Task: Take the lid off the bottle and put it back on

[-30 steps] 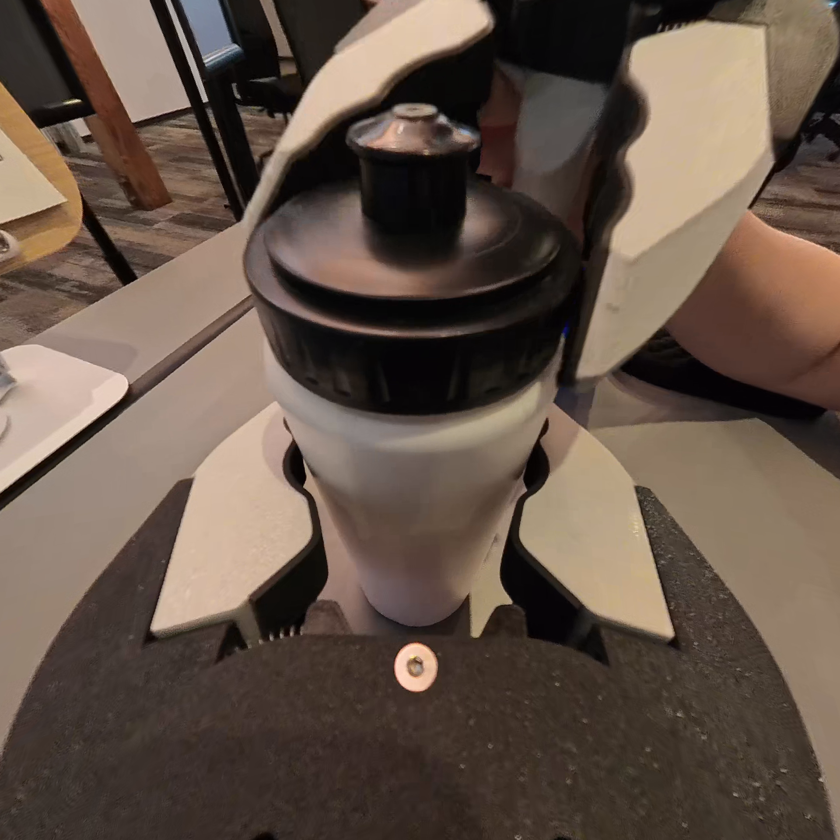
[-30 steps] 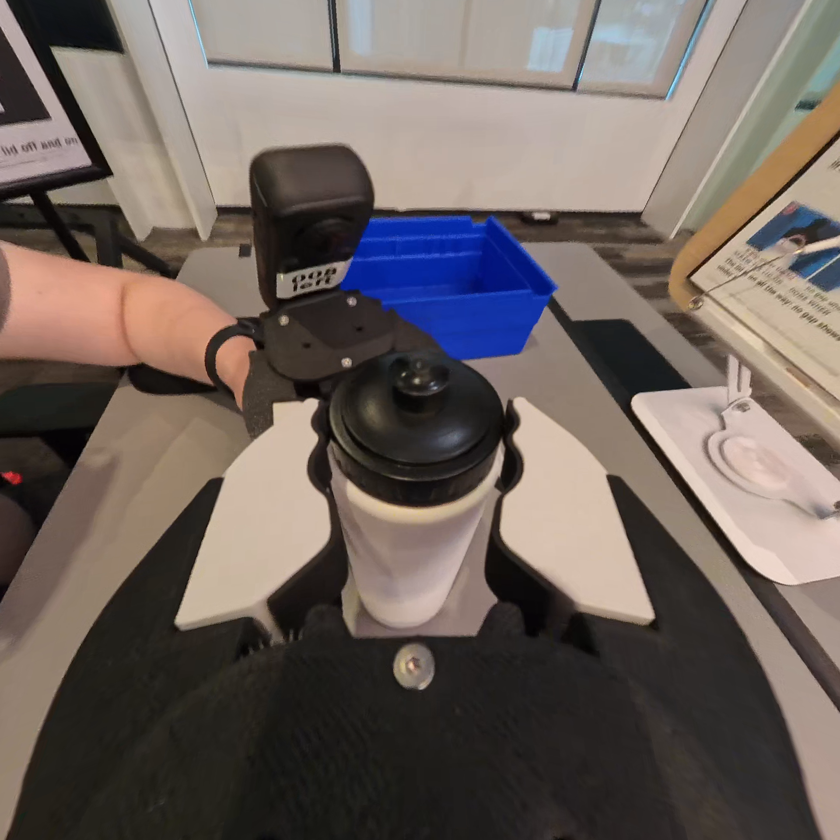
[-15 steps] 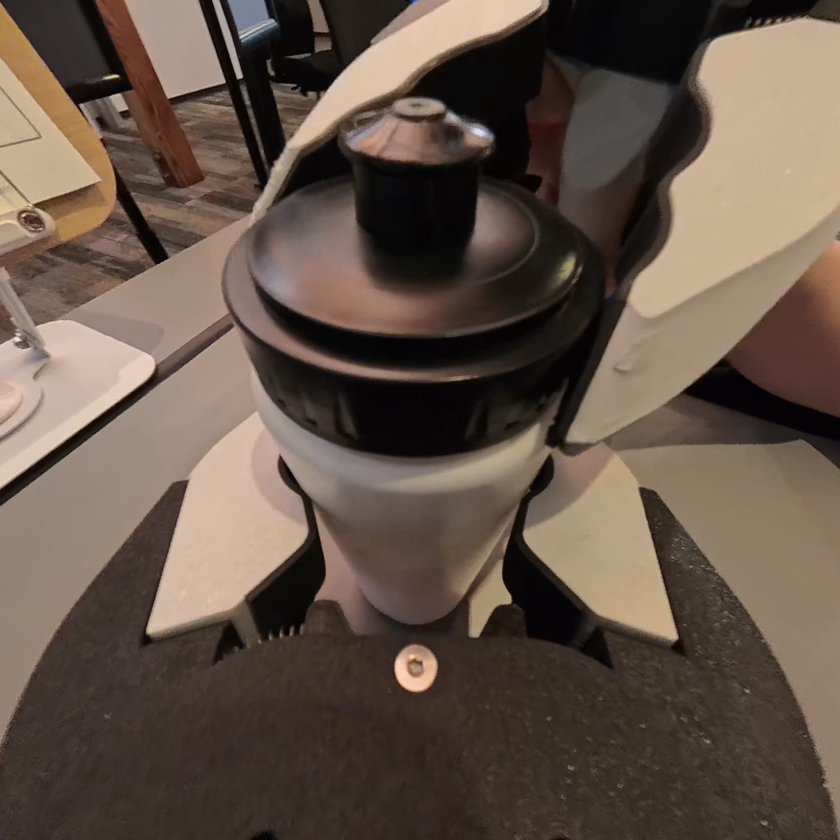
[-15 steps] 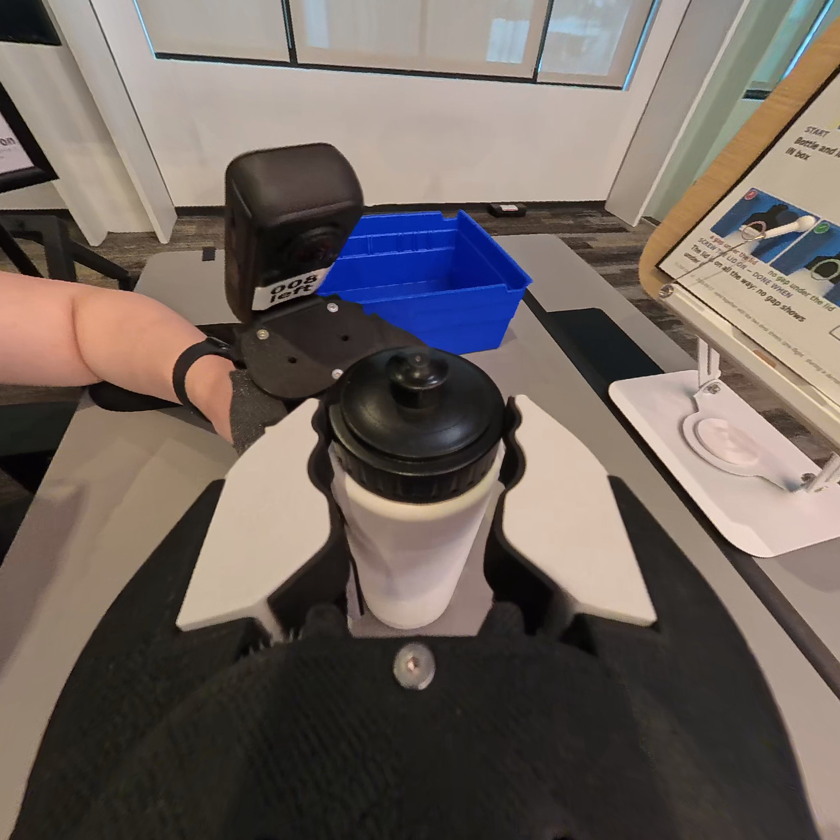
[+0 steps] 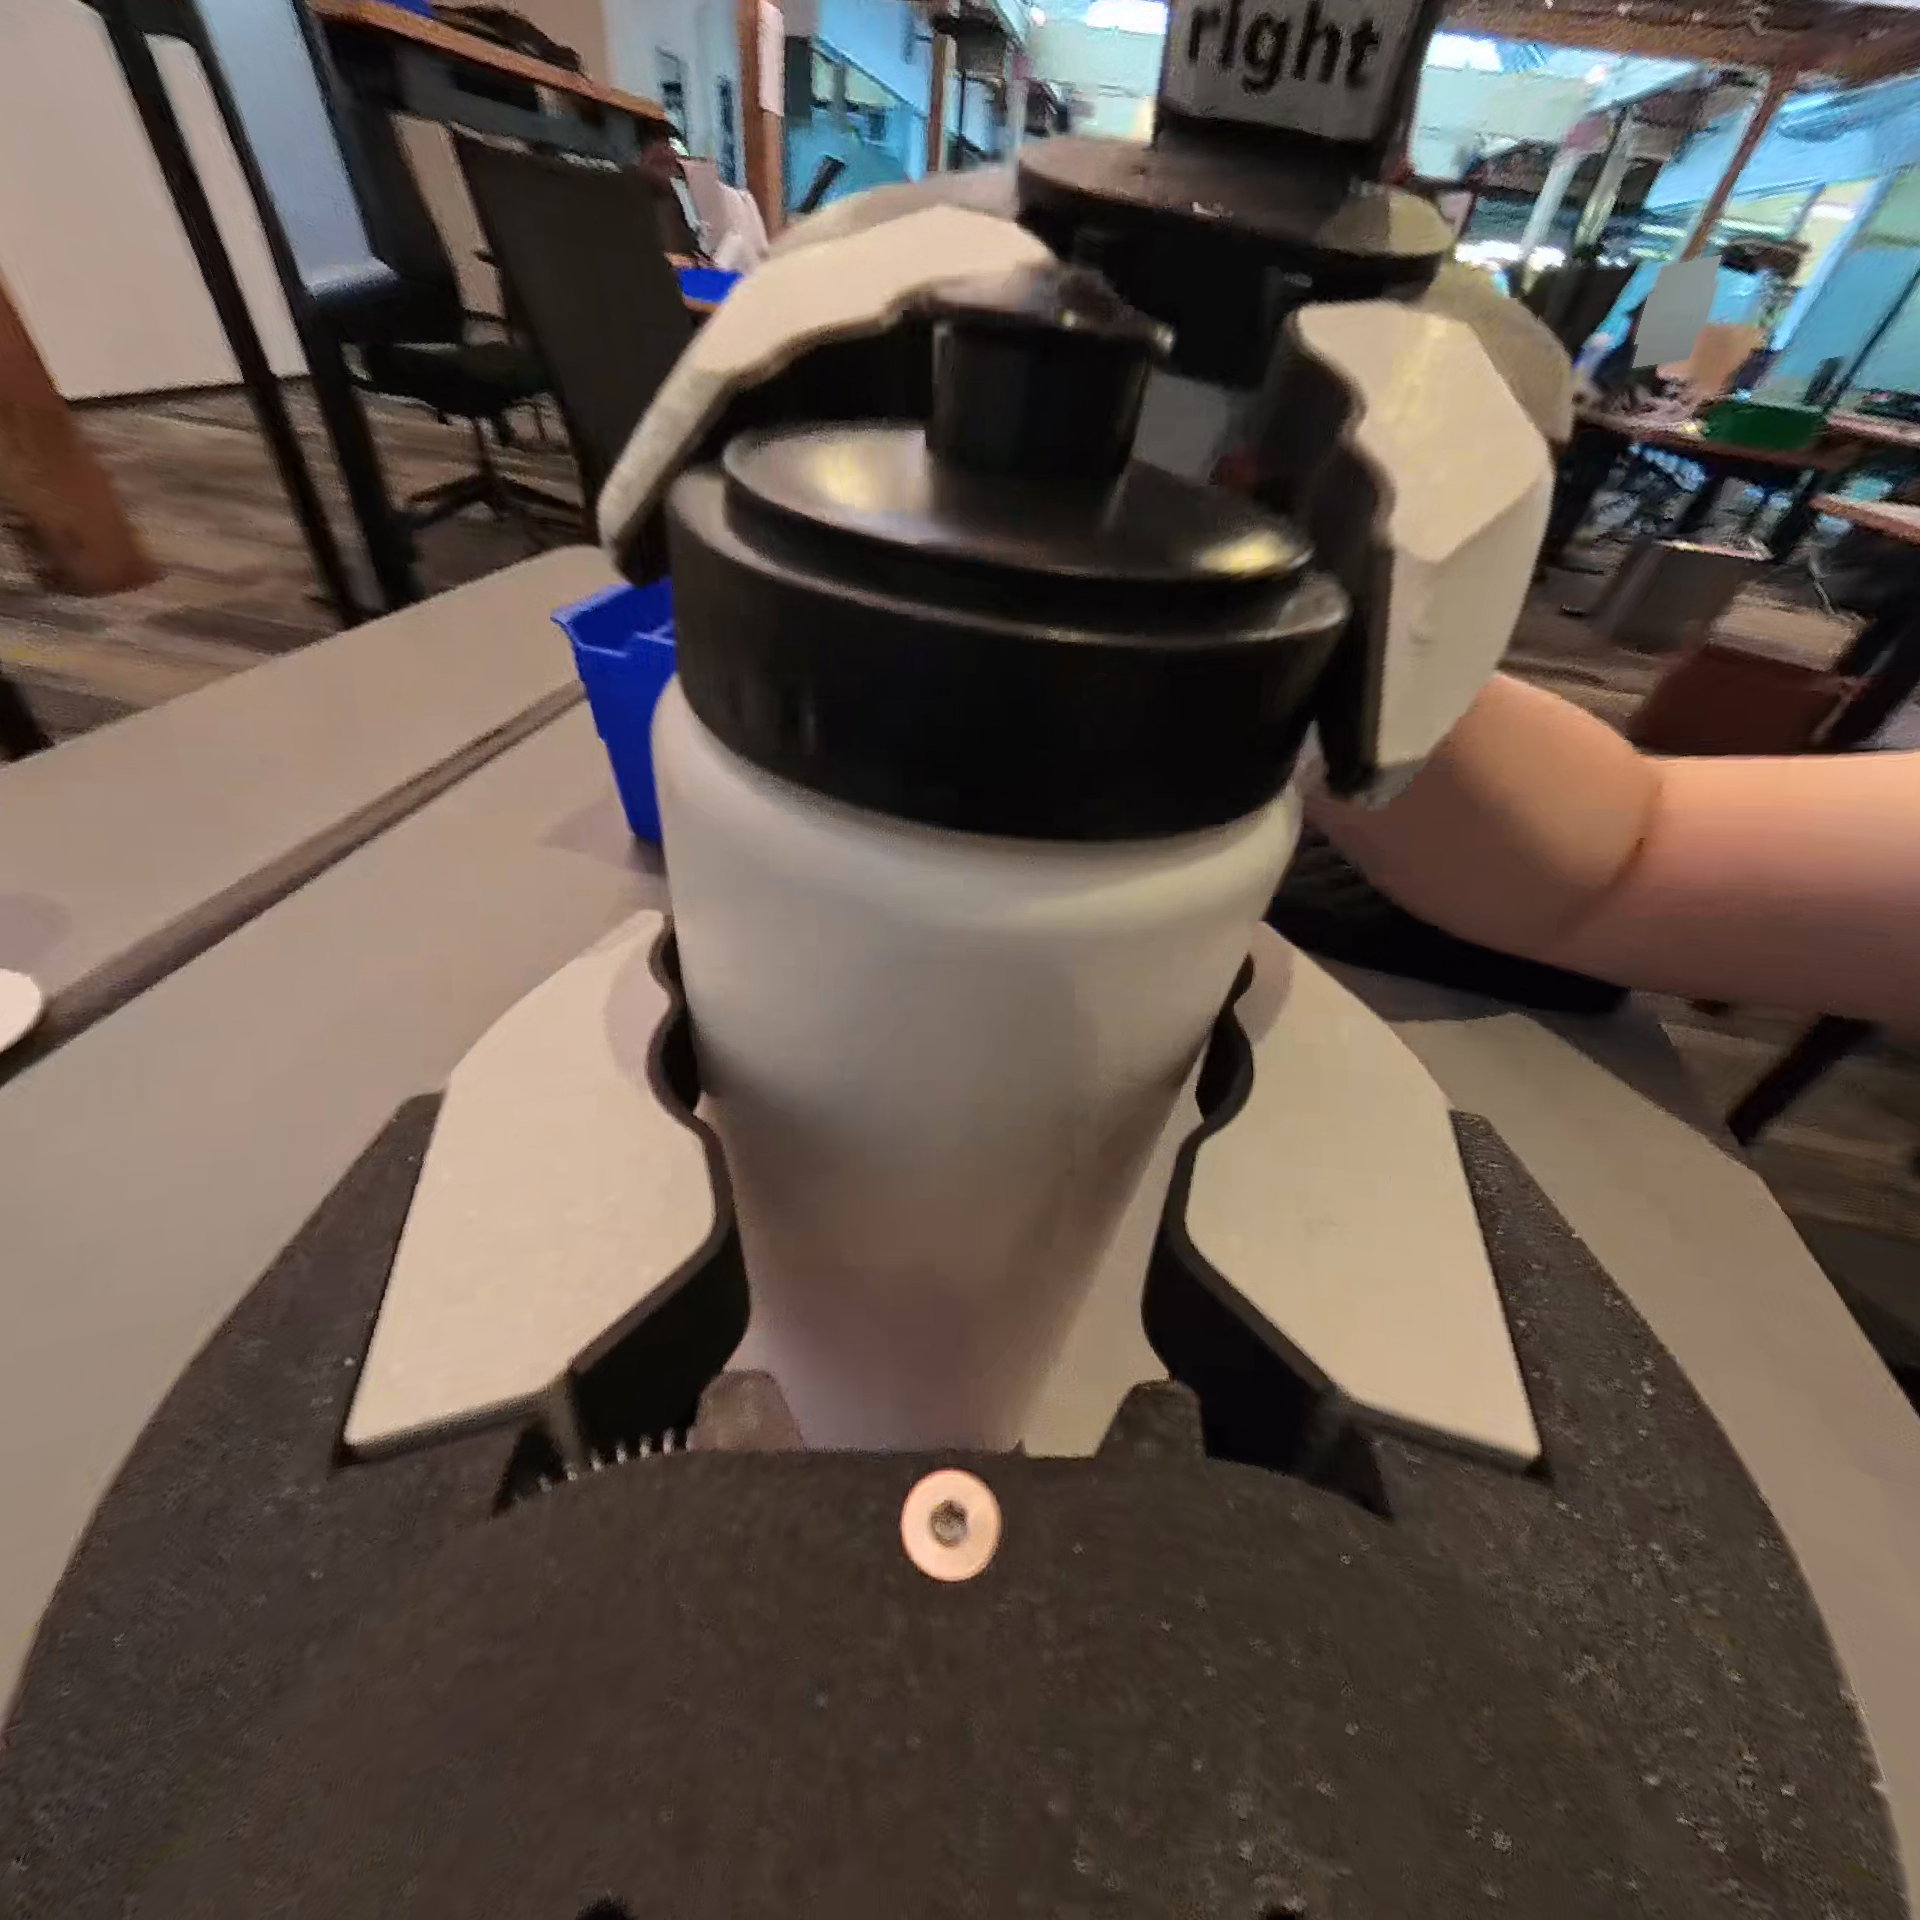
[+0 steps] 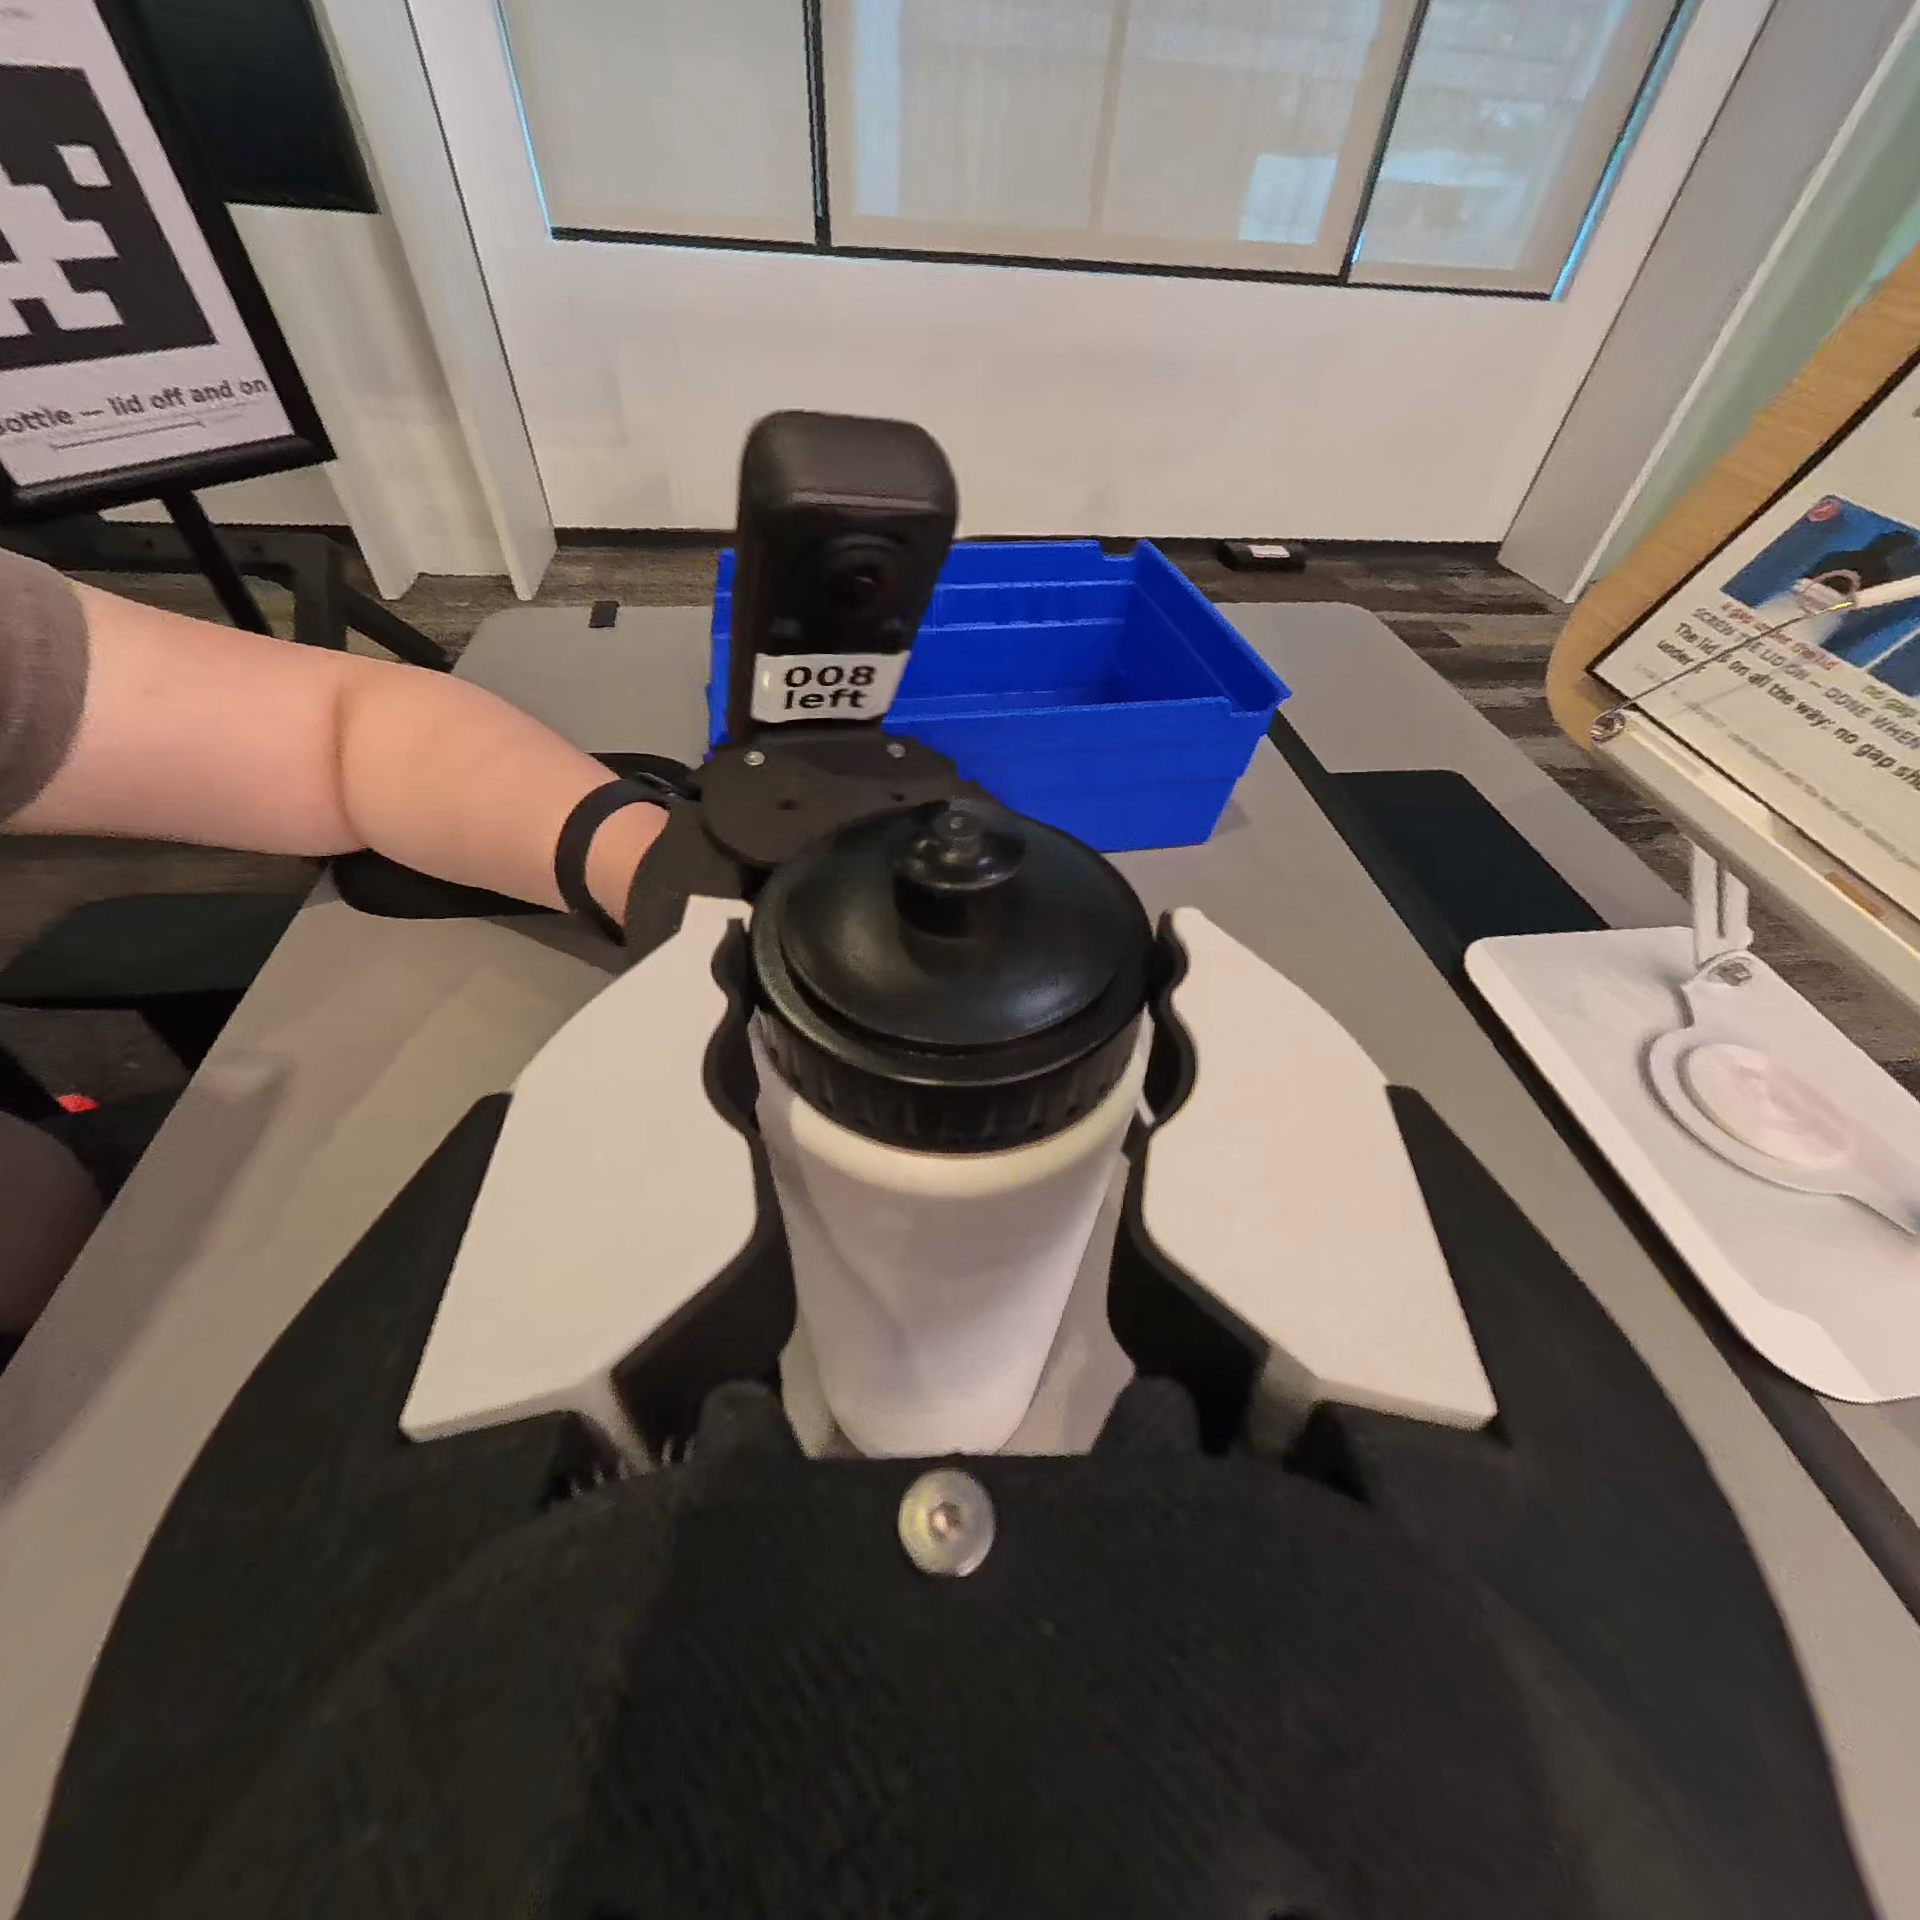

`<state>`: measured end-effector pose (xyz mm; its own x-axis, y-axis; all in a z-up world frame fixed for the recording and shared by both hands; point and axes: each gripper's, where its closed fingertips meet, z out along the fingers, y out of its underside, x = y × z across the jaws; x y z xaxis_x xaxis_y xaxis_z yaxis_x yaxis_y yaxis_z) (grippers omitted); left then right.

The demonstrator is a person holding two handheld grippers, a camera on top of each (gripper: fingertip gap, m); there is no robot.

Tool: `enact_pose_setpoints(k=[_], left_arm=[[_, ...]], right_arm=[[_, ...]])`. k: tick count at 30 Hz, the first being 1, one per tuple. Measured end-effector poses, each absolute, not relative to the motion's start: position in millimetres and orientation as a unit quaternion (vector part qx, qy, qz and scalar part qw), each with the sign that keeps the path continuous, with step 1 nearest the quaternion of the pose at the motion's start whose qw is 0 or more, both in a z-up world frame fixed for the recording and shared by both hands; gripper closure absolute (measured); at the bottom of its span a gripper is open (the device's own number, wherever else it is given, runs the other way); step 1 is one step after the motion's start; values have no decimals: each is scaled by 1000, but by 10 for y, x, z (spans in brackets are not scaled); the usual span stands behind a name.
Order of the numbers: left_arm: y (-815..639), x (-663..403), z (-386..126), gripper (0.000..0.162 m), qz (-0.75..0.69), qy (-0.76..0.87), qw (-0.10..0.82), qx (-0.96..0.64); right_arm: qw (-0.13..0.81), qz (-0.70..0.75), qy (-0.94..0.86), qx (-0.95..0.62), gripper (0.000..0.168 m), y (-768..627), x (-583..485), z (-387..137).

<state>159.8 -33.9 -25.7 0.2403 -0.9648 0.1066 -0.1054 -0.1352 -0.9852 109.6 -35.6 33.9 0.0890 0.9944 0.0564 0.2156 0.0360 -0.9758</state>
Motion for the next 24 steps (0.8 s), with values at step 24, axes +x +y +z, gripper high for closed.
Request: enact_pose_setpoints(k=[24], left_arm=[[-262,1585,-319,75,-361,425,495,-666]], right_arm=[[481,373,-519,-601,93,-267,1157,373]])
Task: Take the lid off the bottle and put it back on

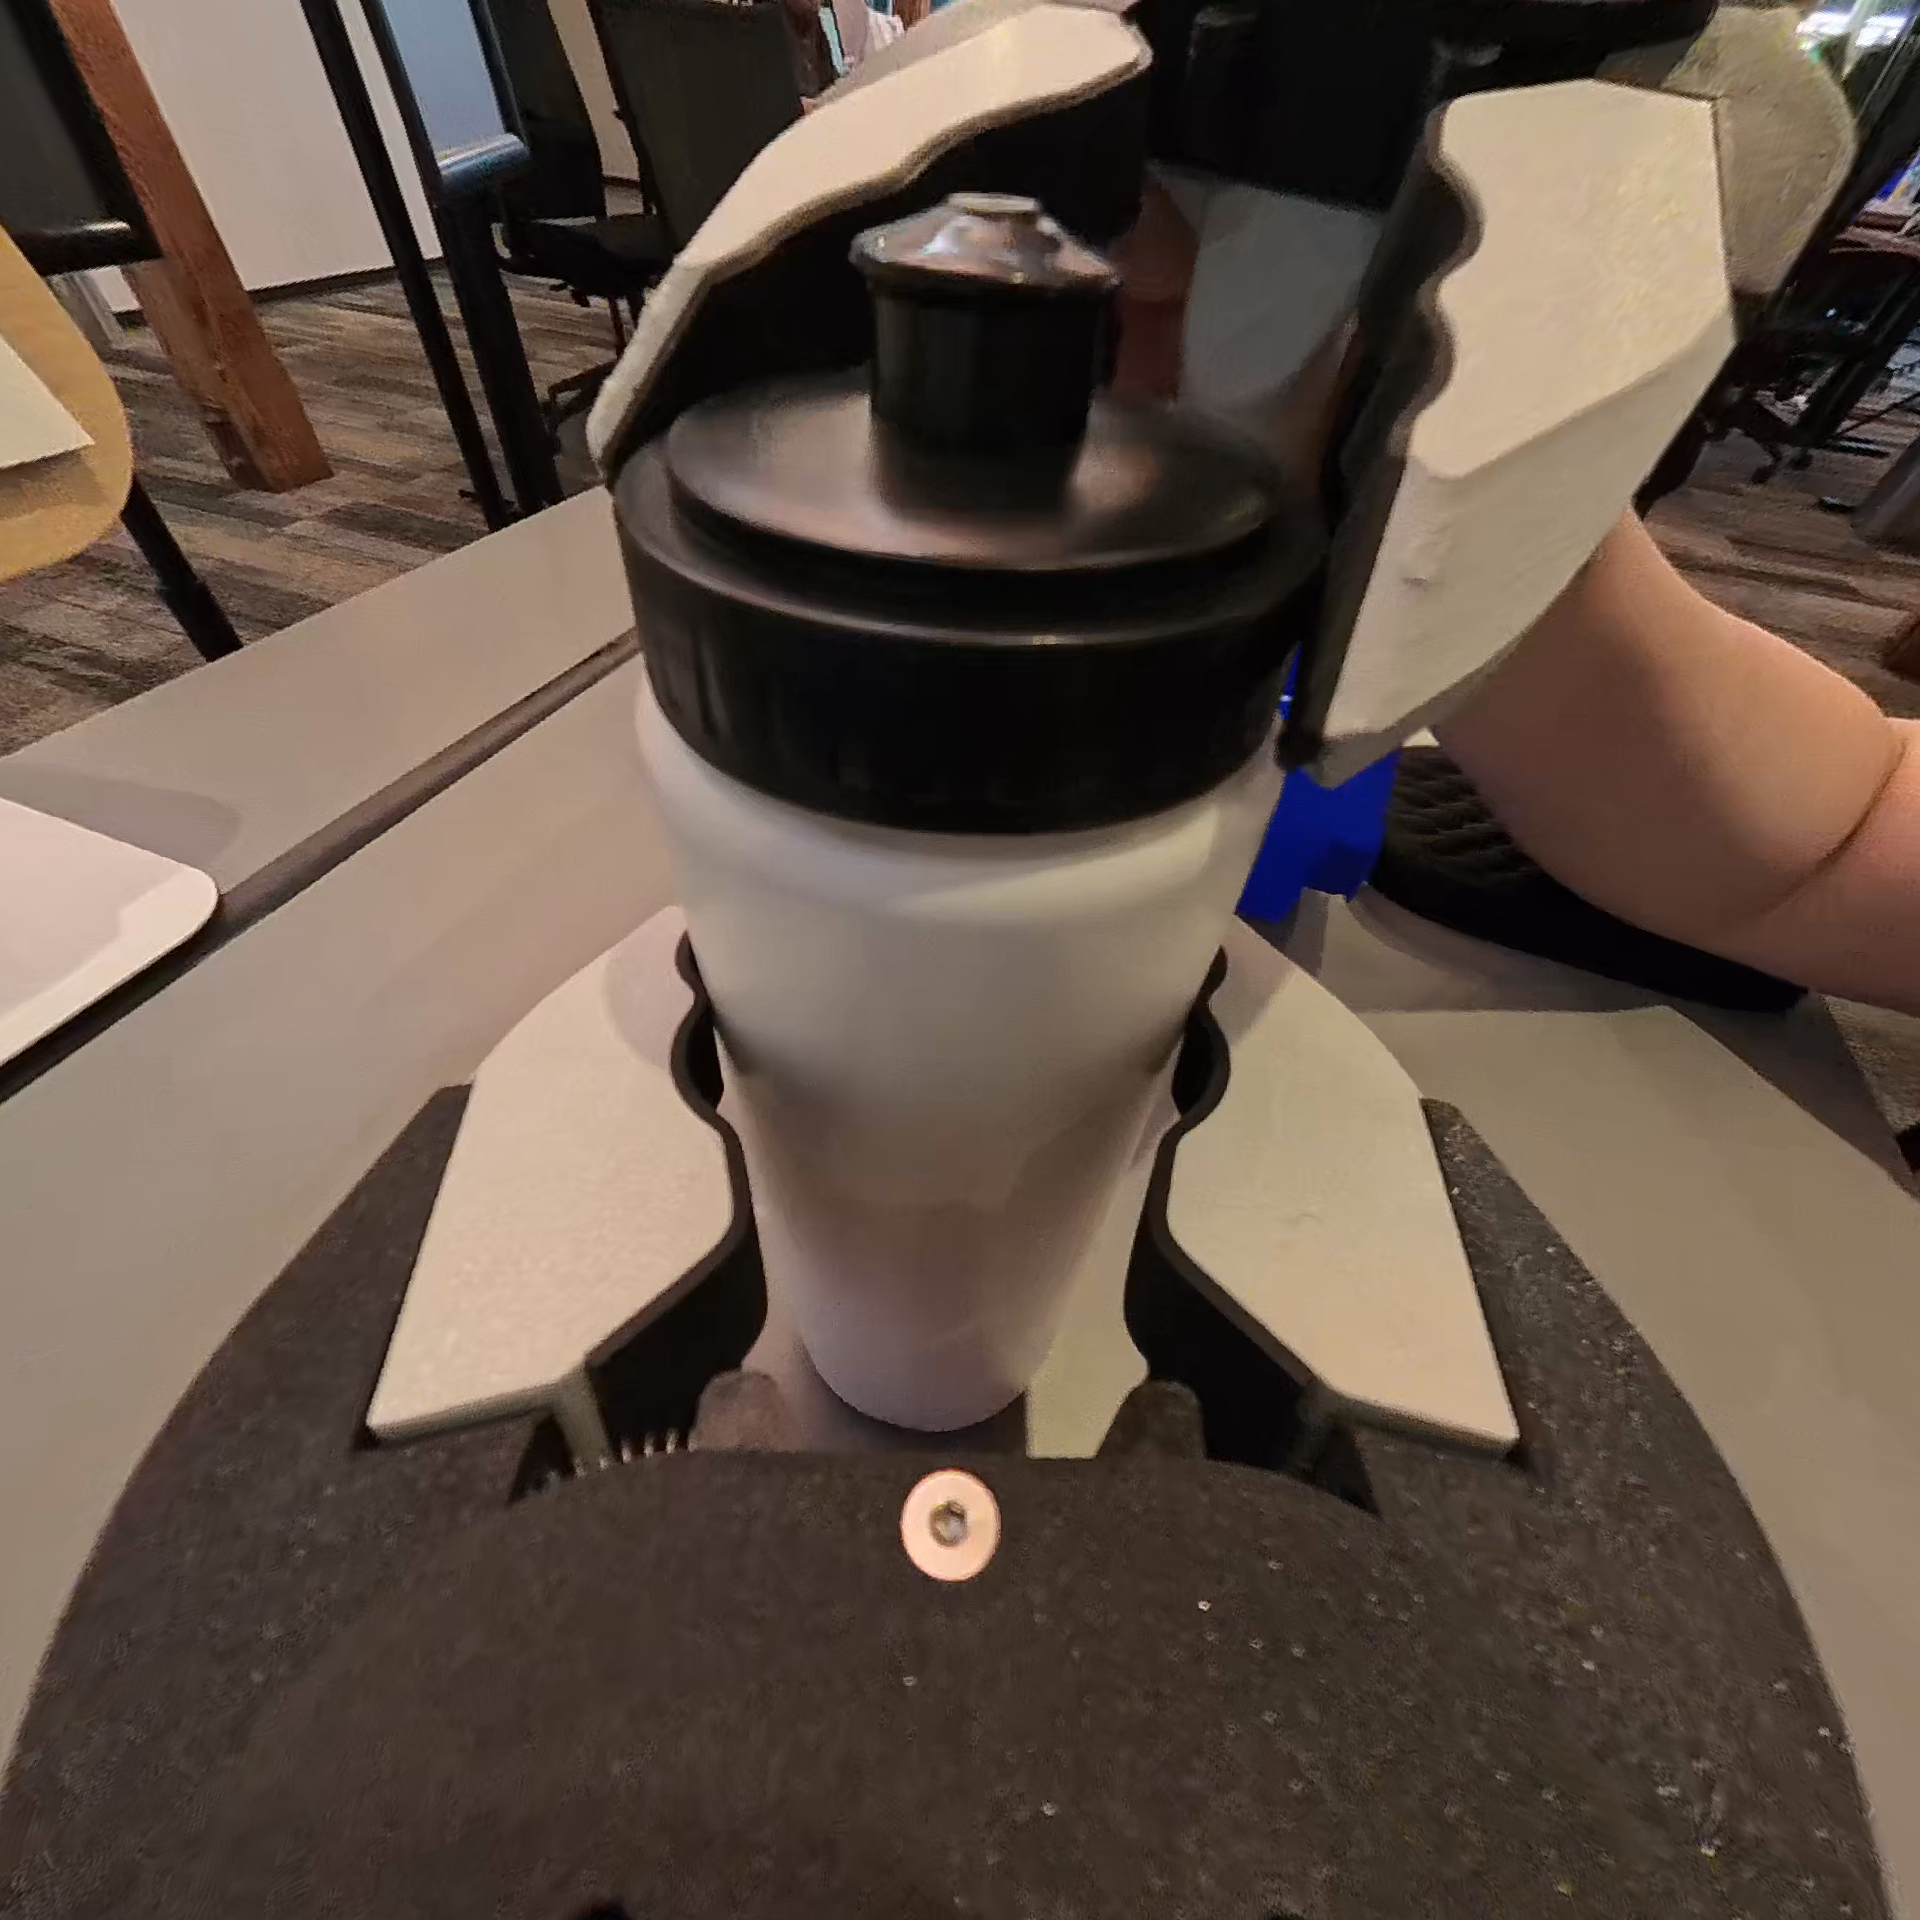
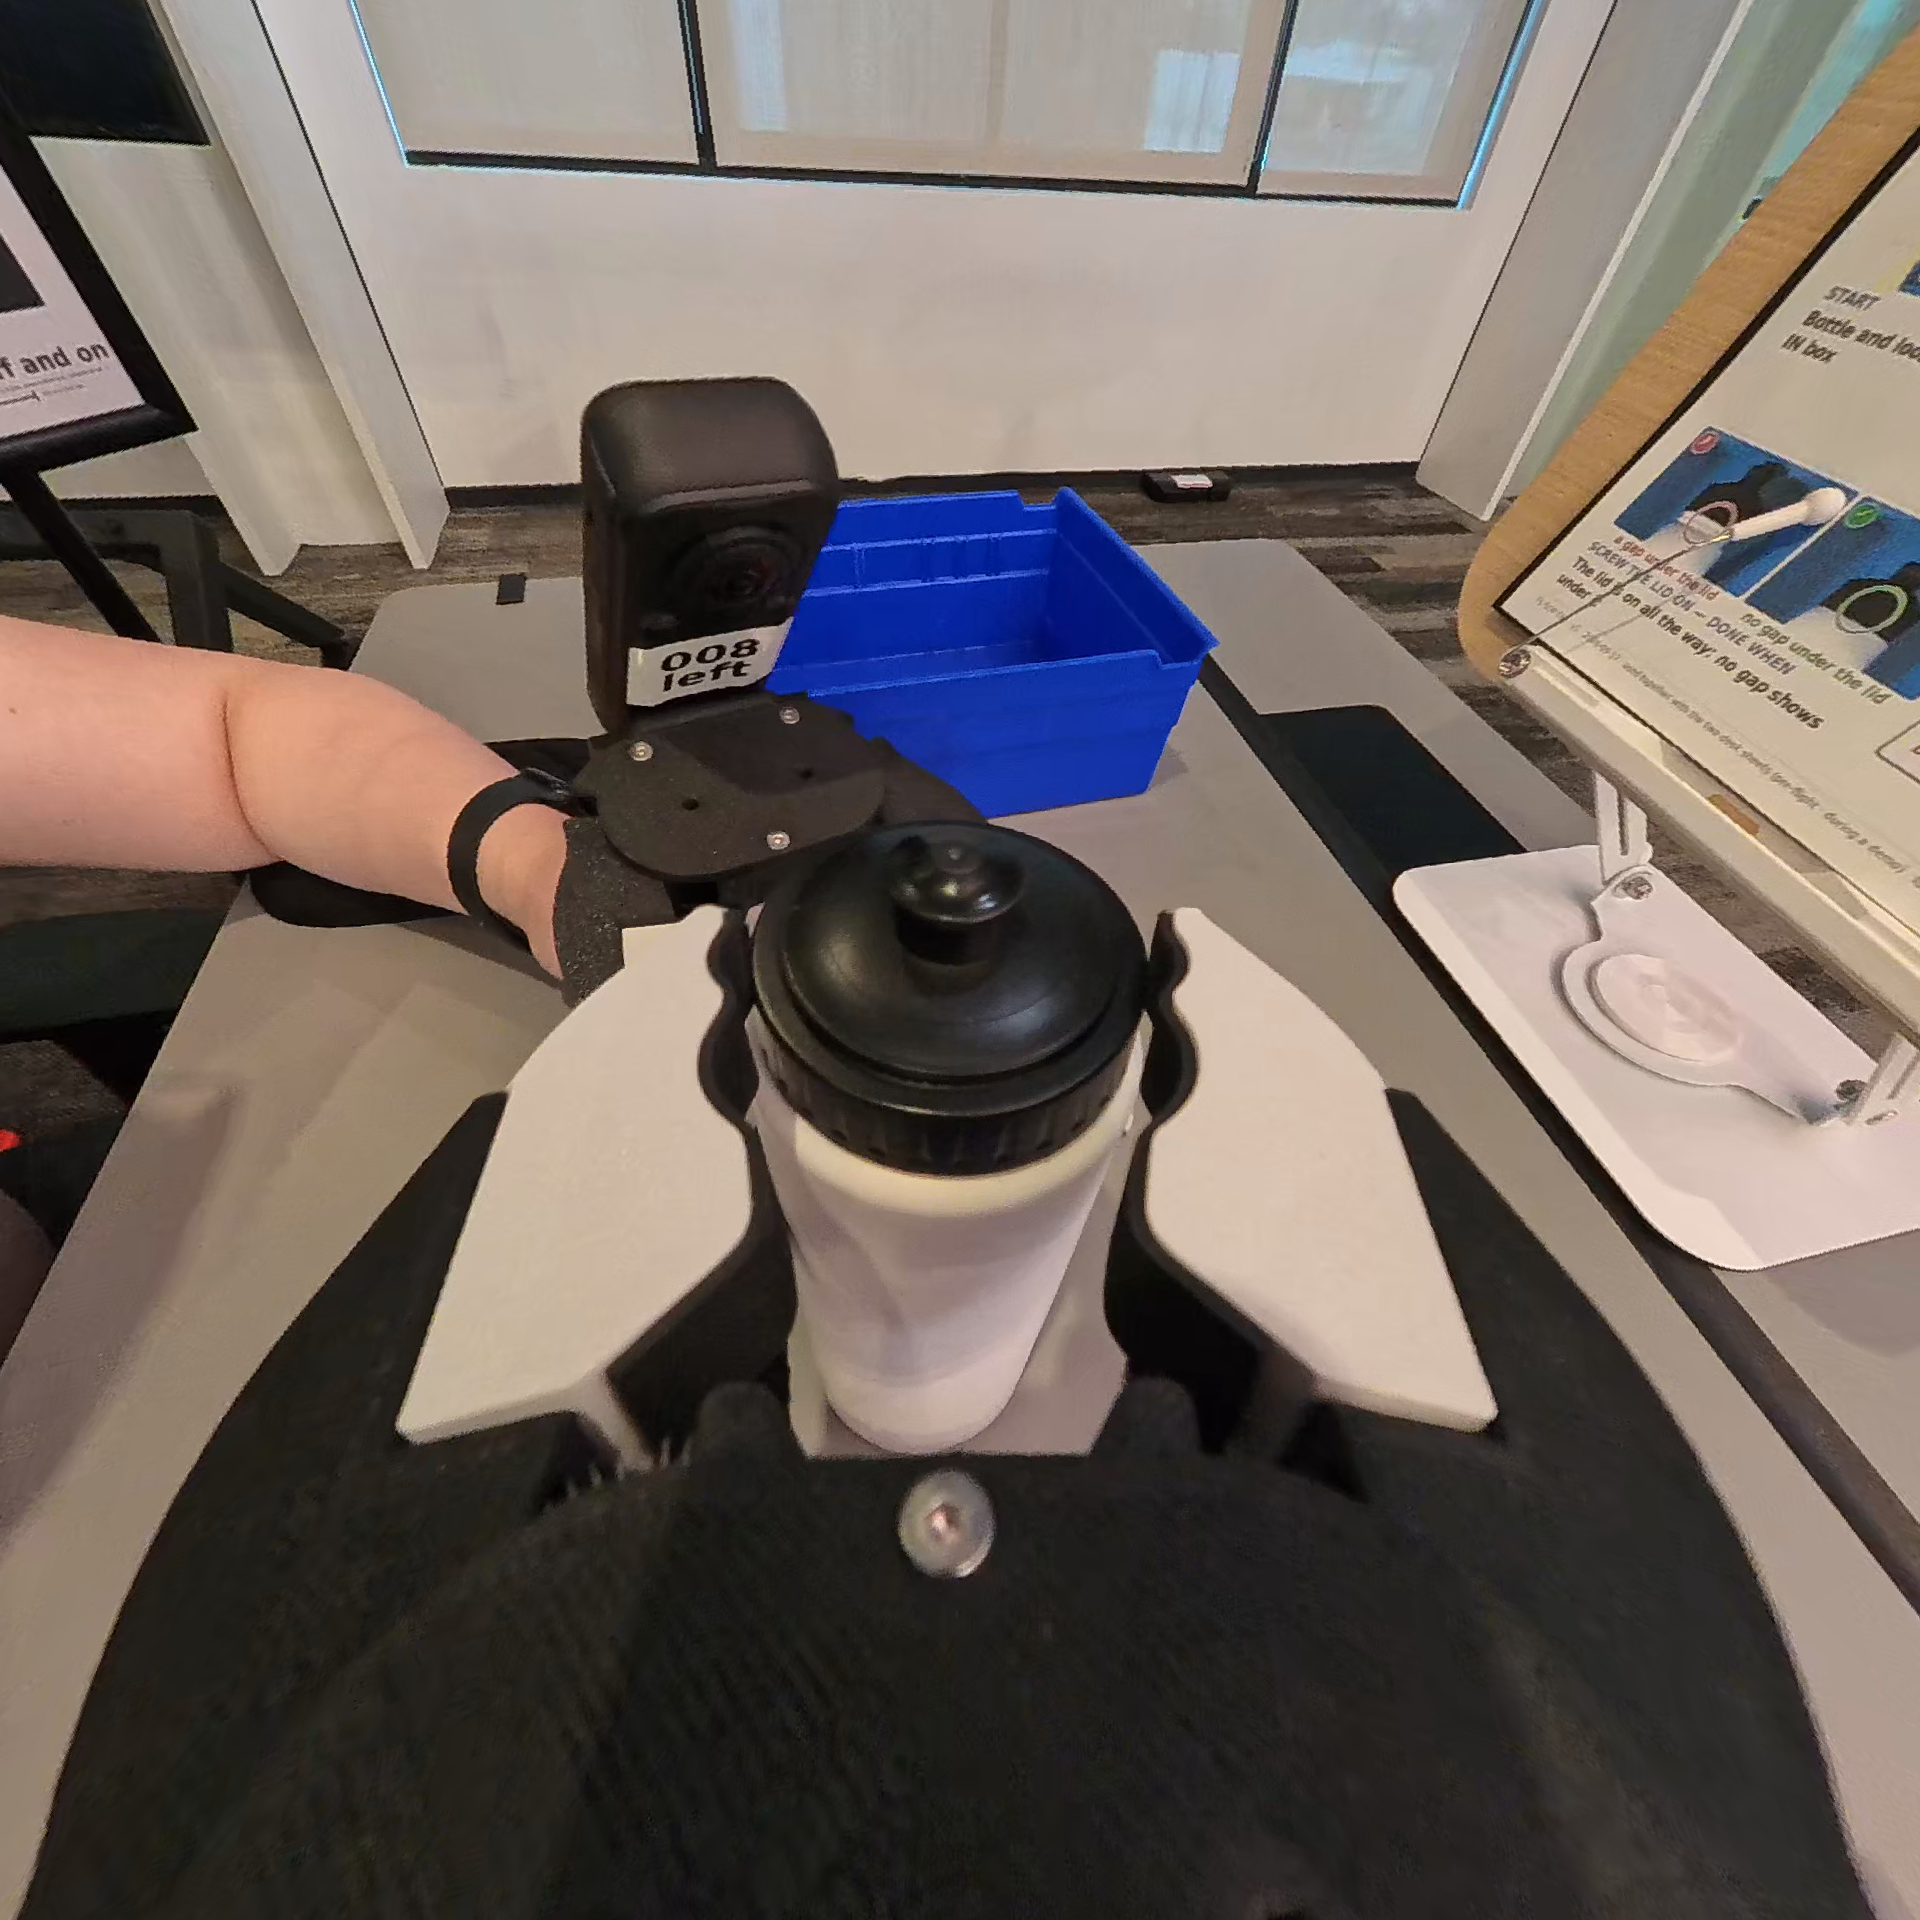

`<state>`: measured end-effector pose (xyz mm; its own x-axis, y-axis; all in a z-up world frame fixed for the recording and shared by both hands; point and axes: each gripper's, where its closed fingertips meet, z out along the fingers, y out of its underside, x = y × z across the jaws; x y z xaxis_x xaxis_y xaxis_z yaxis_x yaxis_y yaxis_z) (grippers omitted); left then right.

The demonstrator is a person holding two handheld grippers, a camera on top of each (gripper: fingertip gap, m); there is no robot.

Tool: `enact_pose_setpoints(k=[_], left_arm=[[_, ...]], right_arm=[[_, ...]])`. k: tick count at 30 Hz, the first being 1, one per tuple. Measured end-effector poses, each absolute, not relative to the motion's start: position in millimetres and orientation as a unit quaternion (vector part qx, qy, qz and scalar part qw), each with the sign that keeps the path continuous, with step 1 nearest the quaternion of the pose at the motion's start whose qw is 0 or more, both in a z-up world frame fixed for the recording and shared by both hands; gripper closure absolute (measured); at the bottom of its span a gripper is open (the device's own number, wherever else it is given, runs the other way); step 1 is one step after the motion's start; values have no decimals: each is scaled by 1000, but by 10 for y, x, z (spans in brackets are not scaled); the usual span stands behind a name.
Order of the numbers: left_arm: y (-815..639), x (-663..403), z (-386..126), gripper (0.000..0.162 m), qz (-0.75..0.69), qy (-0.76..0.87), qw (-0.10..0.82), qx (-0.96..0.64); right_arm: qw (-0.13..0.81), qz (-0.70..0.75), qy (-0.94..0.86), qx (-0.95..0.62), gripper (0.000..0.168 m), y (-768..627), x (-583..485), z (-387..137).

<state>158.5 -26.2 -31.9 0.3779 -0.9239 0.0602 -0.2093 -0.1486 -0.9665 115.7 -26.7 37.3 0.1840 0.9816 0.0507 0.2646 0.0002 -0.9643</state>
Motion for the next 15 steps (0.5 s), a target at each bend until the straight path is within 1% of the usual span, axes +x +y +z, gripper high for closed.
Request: enact_pose_setpoints(k=[2,4,6,8,12,15], left_arm=[[-276,1603,-300,74,-377,427,502,-651],[-333,1654,-274,68,-404,440,509,-620],[-380,1707,-298,61,-424,448,499,-608],[-432,1748,-314,58,-443,453,483,-605],[-459,1772,-332,58,-429,469,480,-605],[-439,1760,-353,59,-417,469,471,-620]], right_arm=[[477,375,-532,-591,93,-306,1164,373],[476,389,-553,-562,93,-393,1158,383],[466,416,-556,-549,93,-446,1148,387],[457,441,-557,-535,93,-485,1147,393],[423,470,-559,-536,91,-533,1155,357],[446,434,-569,-538,90,-500,1162,356]])
